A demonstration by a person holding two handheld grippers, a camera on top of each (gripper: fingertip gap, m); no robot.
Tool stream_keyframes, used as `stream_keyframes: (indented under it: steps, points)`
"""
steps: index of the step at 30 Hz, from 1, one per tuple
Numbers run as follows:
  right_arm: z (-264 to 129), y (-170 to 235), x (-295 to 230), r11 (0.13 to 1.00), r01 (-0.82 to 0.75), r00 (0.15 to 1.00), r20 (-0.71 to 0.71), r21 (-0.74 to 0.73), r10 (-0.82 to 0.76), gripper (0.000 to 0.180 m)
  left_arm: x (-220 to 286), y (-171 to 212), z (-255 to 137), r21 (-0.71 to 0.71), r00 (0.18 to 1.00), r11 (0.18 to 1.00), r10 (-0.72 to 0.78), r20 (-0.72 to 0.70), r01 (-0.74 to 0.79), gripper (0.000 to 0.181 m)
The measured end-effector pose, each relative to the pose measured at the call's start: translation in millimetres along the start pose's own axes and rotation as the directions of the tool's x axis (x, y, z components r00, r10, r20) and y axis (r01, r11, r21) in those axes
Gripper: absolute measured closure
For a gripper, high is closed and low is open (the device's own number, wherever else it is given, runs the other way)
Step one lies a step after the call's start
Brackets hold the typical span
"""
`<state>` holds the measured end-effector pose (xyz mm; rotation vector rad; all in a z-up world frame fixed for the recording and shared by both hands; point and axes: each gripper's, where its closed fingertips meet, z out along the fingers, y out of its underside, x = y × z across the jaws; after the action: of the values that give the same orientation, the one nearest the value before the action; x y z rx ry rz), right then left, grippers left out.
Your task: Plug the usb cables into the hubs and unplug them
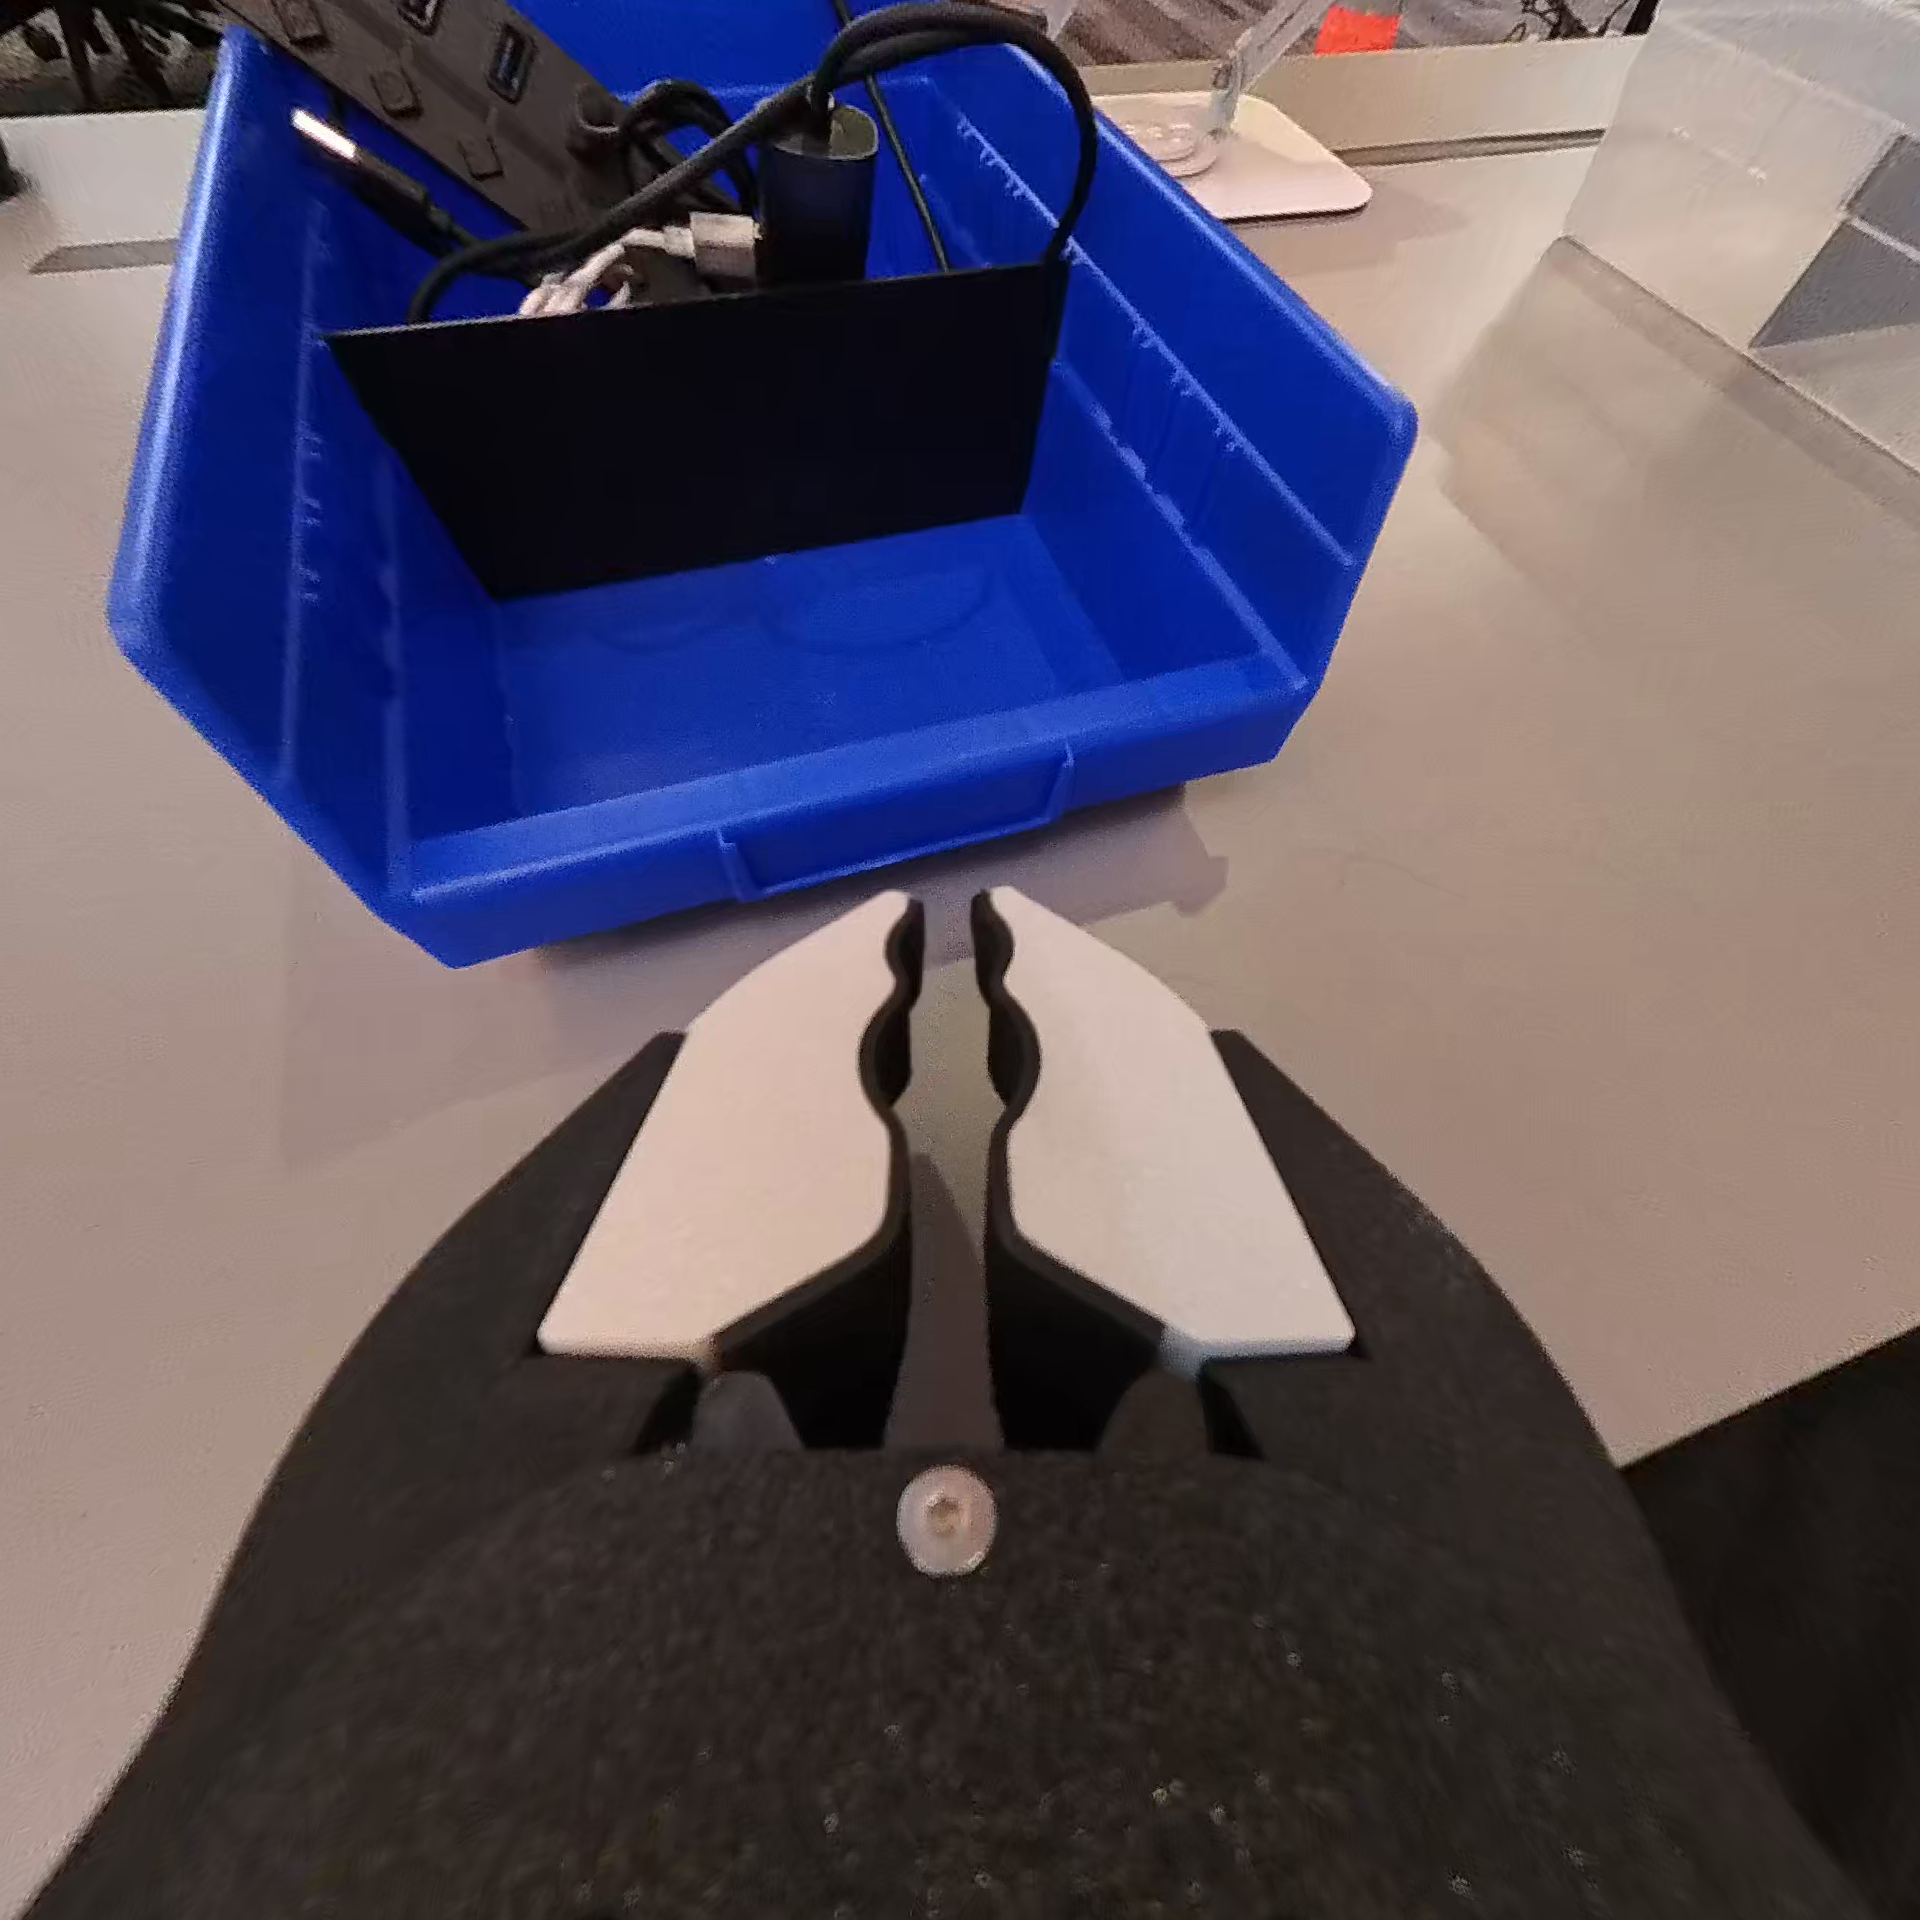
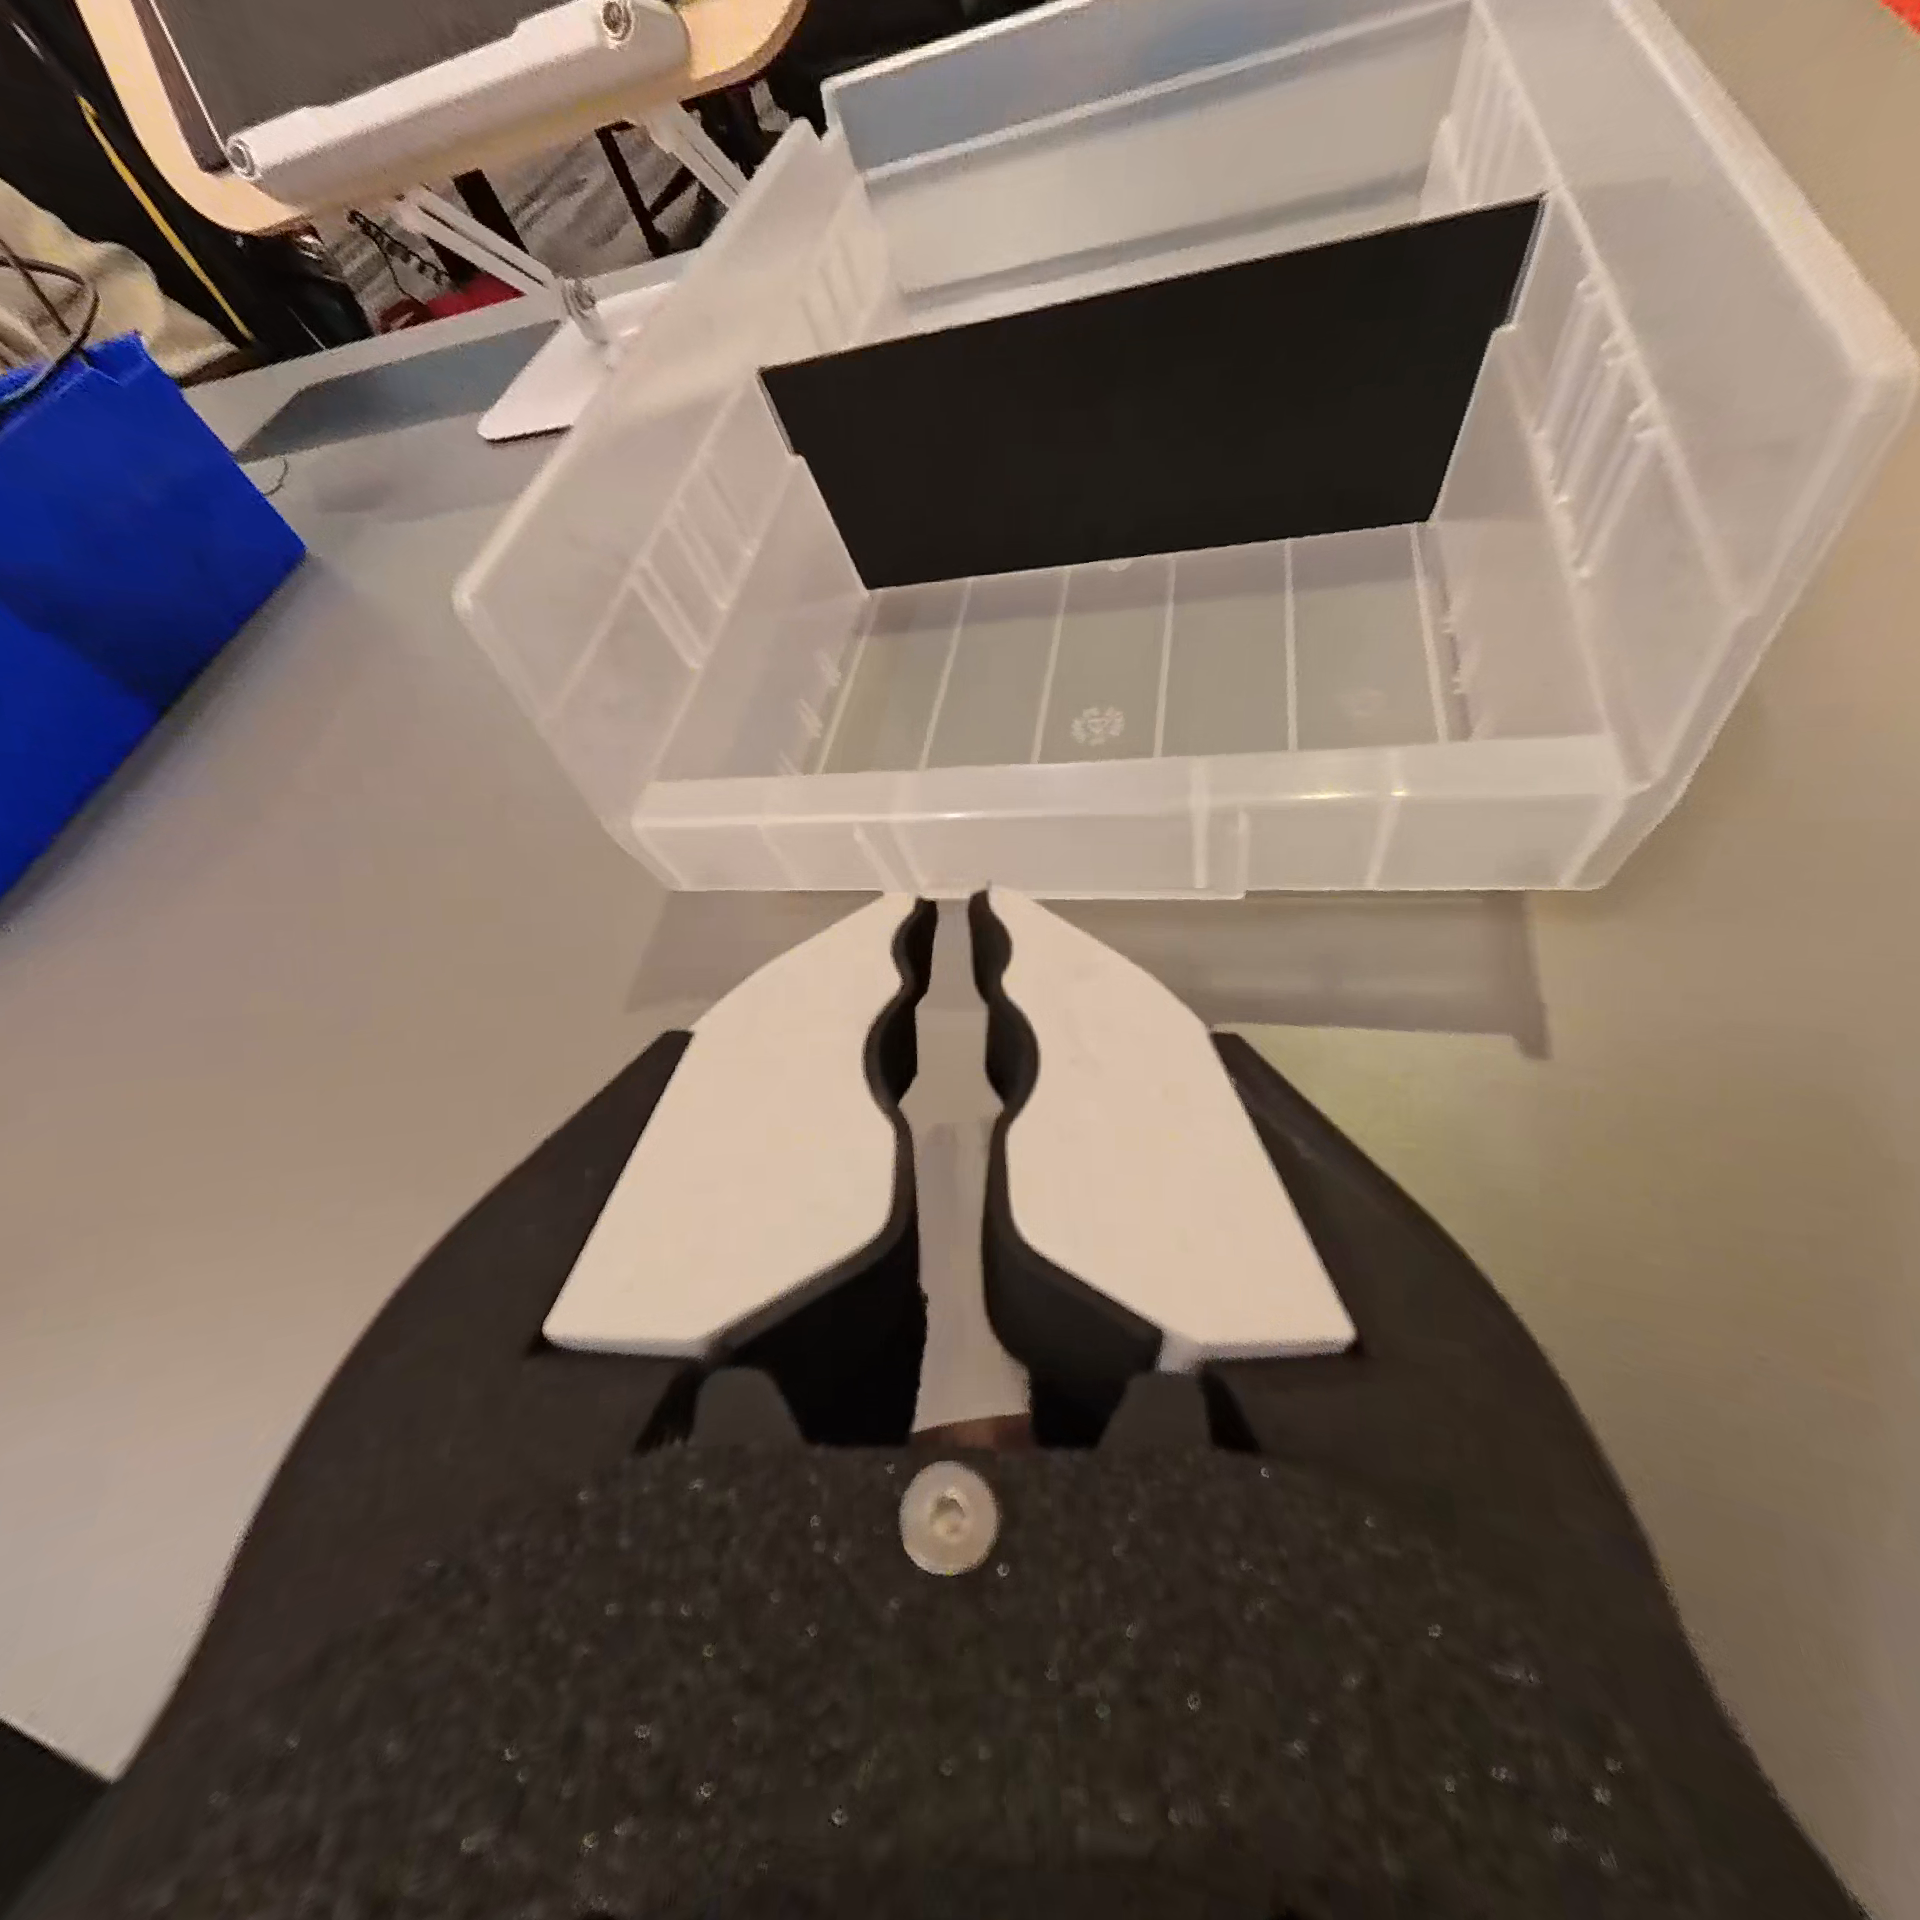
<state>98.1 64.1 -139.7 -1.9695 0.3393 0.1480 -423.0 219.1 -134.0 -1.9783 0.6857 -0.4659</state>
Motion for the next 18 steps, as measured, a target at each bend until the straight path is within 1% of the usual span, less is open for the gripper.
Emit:
stream_keyframes:
  steps: [4,6,7,11,15,18]
  points:
    - [-1.5,-3.4,0.7,0.999,0.035,0.999,-0.026,0.021,-0.035,0.167,-3.2,-4.2,0.2,0.038,0.999,0.999,-0.033,0.018,0.032,0.162]
    - [-0.7,-2.7,-1.1,0.998,0.054,0.998,-0.029,0.015,-0.054,0.167,-4.0,-5.7,-0.7,0.054,0.999,0.998,-0.042,0.019,0.040,0.163]
    - [-0.3,-2.6,-2.2,0.998,0.060,0.998,-0.029,0.015,-0.060,0.167,-3.8,-5.5,-0.8,0.057,0.998,0.997,-0.055,0.014,0.054,0.167]
    - [-1.3,-4.0,-4.2,0.997,0.068,0.997,-0.040,0.030,-0.067,0.168,1.5,-4.2,0.9,0.073,0.994,0.992,-0.102,-0.033,0.105,0.164]
    - [-4.2,-4.3,-8.4,0.995,0.098,0.994,-0.044,0.037,-0.096,0.168,12.8,-5.8,0.4,0.071,0.993,0.993,-0.094,-0.070,0.099,0.152]
    - [-3.5,-2.6,-17.1,0.992,0.123,0.992,-0.025,0.031,-0.122,0.168,25.3,-5.4,0.7,0.029,0.992,0.996,-0.084,-0.097,0.087,0.141]
